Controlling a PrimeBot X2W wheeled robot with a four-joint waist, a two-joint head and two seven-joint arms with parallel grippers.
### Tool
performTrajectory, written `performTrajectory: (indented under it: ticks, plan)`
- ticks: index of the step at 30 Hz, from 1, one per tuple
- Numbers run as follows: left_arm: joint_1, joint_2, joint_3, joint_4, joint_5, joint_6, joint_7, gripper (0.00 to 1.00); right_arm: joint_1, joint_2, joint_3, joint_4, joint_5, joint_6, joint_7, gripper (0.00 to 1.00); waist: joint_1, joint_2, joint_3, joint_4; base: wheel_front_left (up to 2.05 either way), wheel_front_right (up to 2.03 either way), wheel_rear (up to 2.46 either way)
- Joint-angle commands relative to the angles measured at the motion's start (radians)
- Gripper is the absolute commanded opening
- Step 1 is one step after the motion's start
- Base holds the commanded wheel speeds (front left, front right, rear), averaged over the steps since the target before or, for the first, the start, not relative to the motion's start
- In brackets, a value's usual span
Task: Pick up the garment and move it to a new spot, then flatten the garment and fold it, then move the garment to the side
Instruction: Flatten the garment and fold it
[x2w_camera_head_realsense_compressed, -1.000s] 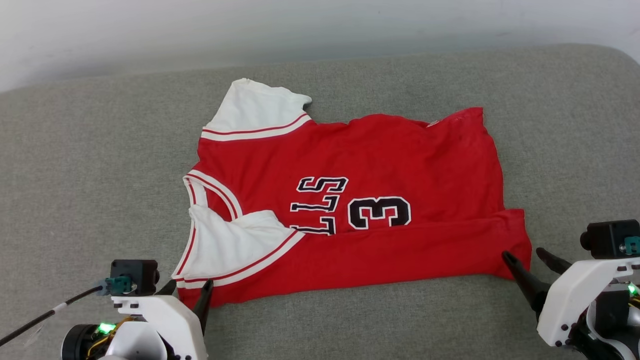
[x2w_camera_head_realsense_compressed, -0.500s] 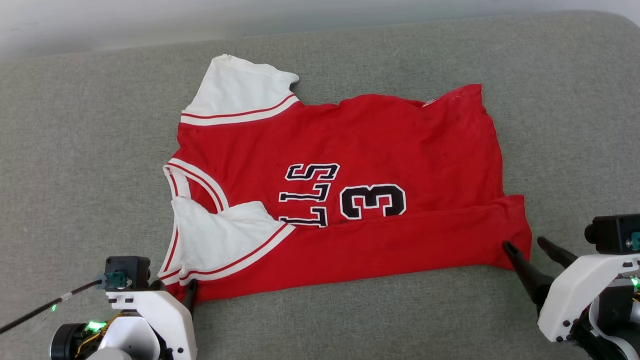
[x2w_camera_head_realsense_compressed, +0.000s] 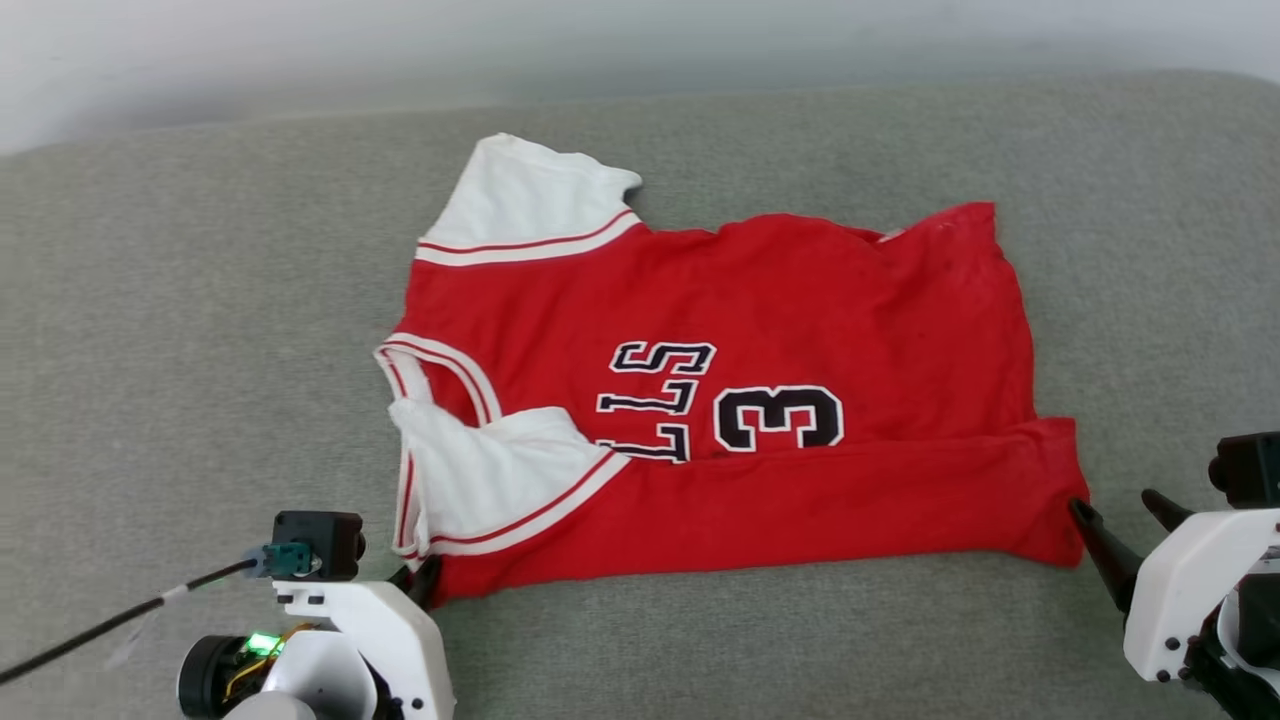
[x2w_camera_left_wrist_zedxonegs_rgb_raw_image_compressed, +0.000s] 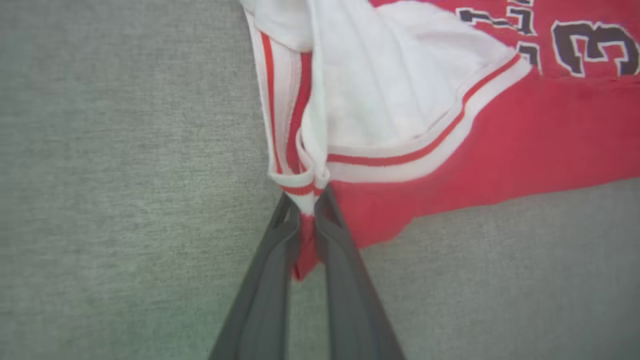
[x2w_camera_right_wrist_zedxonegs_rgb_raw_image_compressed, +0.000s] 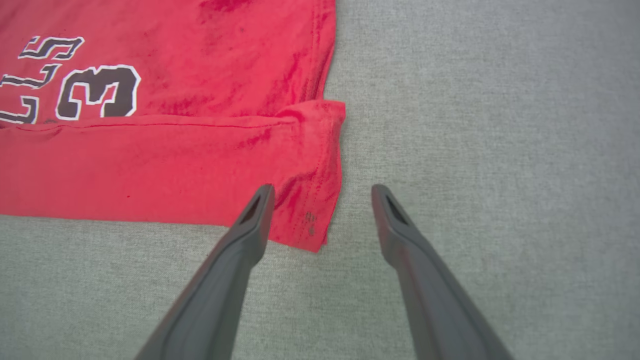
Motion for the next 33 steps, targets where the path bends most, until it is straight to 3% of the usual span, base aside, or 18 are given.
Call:
performTrajectory:
  ticks: [1, 13, 22, 23, 24, 33]
  plan:
    - [0.000, 0.000, 0.005, -0.022, 0.001, -0.002, -0.011, 0.00, -0.012, -0.004, -0.007, 0.015, -0.006, 0.000, 0.005, 1.00, 0.0000, 0.0000, -0.013, 0.019, 0.00, 0.00, 0.00]
    - [-0.002, 0.045, -0.014, -0.216, 0.057, 0.033, 0.008, 0.00, -0.075, -0.017, 0.016, 0.177, -0.036, 0.000, 0.069, 1.00, 0.0000, 0.0000, 0.035, 0.078, 0.00, 0.00, 0.00]
    - [-0.012, 0.038, -0.027, -0.231, 0.059, 0.037, 0.020, 0.00, -0.081, -0.013, 0.107, 0.289, -0.016, 0.001, 0.104, 1.00, 0.0000, 0.0000, 0.071, 0.102, 0.00, 0.00, 0.00]
    - [-0.011, 0.039, -0.027, -0.228, 0.056, 0.035, 0.020, 0.00, -0.082, -0.014, 0.108, 0.299, -0.015, 0.001, 0.104, 0.45, 0.0000, 0.0000, 0.071, 0.102, 0.00, 0.00, 0.00]
    - [-0.010, 0.039, -0.029, -0.224, 0.054, 0.032, 0.020, 0.00, -0.082, -0.018, 0.110, 0.308, -0.017, 0.001, 0.099, 0.00, 0.0000, 0.0000, 0.068, 0.102, 0.00, 0.00, 0.00]
    - [0.021, 0.066, -0.031, -0.189, 0.037, 0.013, 0.027, 0.00, -0.062, -0.057, 0.089, 0.305, 0.002, -0.001, 0.071, 0.00, 0.0000, 0.0000, -0.006, 0.089, 0.00, 0.00, 0.00]
